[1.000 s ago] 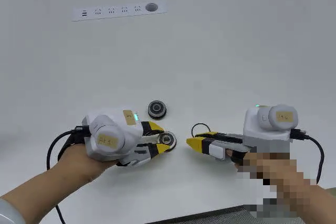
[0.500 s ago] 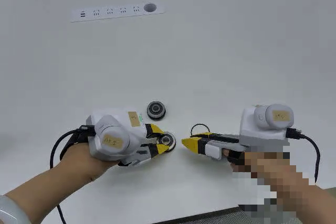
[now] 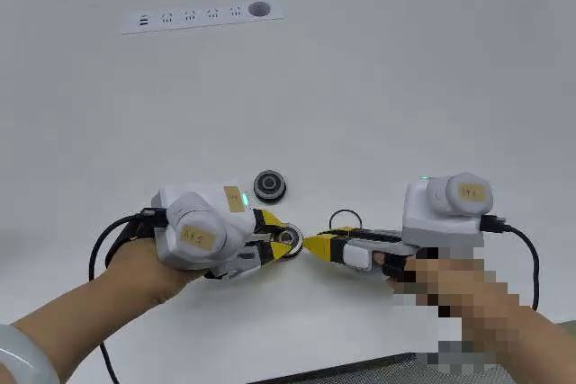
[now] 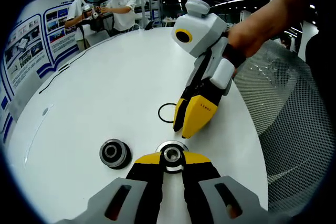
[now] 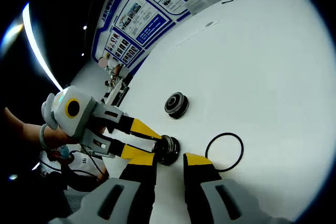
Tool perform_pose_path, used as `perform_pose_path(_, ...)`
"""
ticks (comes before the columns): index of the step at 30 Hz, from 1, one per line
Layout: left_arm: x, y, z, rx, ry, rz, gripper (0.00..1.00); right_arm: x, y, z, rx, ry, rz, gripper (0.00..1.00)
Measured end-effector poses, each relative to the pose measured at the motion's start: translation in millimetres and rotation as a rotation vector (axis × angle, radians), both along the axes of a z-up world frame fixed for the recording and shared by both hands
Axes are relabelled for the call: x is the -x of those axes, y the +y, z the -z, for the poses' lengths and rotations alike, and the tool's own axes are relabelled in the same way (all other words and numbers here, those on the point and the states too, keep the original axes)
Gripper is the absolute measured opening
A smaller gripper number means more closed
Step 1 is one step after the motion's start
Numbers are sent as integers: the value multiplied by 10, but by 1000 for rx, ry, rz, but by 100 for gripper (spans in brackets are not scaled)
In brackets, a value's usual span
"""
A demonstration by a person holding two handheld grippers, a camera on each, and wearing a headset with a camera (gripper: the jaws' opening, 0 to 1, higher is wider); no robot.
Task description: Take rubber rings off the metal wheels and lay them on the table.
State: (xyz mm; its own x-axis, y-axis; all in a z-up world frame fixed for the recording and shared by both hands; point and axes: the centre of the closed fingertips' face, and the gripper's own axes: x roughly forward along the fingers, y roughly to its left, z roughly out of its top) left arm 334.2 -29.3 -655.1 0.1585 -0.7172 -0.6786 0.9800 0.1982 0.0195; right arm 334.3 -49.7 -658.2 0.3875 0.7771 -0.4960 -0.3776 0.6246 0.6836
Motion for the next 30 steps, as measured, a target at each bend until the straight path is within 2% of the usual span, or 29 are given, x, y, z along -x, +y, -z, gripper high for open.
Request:
perform_pose_path(7,0,2,4,-1,-1,1,13,-9,65,36,-27,33,2,23)
perform_pose_path(15,-2,3,4,5,2,3,13,-28,98,32,-95,99,30,26)
perform_pose_path(28,-2,-5,3,11,4,-1,13,3,165,-14,-133,143,15,30)
perform_pose_path(30,-4,-5,4,9,3,1,13,22,175,-38,-154,153,6,26)
